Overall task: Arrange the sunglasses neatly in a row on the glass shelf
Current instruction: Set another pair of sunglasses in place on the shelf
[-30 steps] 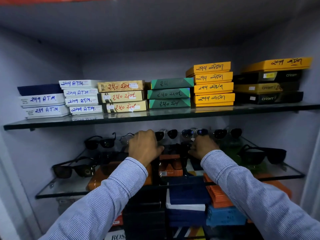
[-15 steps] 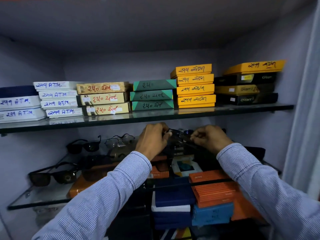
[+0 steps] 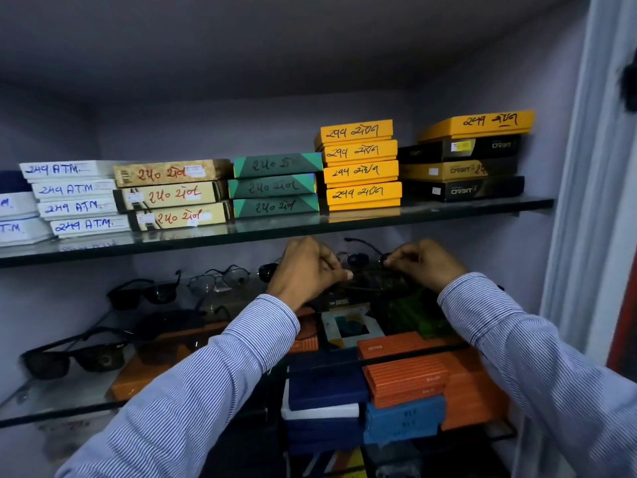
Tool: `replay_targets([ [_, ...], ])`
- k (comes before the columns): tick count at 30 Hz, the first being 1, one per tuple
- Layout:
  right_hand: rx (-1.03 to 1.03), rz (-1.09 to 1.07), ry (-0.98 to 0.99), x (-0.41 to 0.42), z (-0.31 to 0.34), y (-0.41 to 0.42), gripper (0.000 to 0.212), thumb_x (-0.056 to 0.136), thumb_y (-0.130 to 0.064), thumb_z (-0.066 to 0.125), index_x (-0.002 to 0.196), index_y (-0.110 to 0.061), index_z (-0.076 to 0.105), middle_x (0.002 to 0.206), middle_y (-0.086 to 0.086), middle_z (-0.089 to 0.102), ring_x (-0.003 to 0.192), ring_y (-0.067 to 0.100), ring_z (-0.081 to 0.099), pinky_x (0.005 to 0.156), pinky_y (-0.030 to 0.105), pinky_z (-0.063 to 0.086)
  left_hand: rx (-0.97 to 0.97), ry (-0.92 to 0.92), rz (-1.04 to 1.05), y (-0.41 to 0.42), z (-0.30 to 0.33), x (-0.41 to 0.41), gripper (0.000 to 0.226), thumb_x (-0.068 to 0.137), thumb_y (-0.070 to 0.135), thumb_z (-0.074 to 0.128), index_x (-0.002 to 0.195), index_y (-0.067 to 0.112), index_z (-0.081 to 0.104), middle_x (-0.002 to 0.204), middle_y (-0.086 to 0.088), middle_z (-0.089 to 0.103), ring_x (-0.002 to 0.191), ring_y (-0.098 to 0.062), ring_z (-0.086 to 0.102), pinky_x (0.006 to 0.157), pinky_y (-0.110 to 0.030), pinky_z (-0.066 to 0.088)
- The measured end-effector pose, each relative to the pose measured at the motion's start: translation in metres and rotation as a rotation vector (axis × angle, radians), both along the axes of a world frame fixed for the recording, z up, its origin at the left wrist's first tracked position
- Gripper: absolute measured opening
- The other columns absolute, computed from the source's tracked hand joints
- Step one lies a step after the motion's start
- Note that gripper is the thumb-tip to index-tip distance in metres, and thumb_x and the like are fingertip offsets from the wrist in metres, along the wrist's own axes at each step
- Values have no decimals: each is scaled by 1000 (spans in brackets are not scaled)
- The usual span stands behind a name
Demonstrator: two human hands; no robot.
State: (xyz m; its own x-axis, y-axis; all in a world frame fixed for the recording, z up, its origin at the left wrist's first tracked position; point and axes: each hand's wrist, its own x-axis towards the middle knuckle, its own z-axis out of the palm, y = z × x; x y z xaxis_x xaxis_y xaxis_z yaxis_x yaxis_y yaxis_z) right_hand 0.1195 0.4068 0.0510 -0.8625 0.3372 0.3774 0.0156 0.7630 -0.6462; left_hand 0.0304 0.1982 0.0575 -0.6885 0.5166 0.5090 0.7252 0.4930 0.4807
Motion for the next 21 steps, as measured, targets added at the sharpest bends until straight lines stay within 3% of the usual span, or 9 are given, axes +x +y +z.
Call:
replay_targets([
  [3,14,-136,27,-3,0,8,17,84,-14,74,97,-6,80,96,10,78,83,18,68,80,20,46,-52,12,95,4,-7,0,21,78,32,84,78,11,81,79,2,74,75,-12,70,78,-30,58],
  [6,86,-198,1,-9,0,10,23,77,-13,80,99,-7,79,92,8,76,71,12,61,67,11,43,-101,16,232,8,-12,-2,22,78,31,81,88,11,76,101,-2,73,95,-22,69,79,-33,53],
  [11,157,-214,-72,-20,-1,13,14,74,-6,81,89,-5,81,100,10,77,91,24,72,82,22,50,-259,-48,315,15,-17,-5,31,75,37,77,95,14,69,101,-7,72,98,-28,68,79,-38,54],
  [16,226,-200,-190,-29,-5,15,12,78,-5,75,86,-8,83,99,13,78,93,28,73,90,35,59,-341,-82,330,21,-19,-11,29,72,35,77,89,16,61,98,-8,70,95,-30,68,79,-40,56],
  [21,240,-175,-242,-34,-16,18,14,80,-11,75,91,-9,82,118,18,69,108,28,66,98,32,53,-345,-111,319,24,-25,-13,39,71,33,83,99,11,68,98,-6,61,98,-30,67,81,-40,57],
])
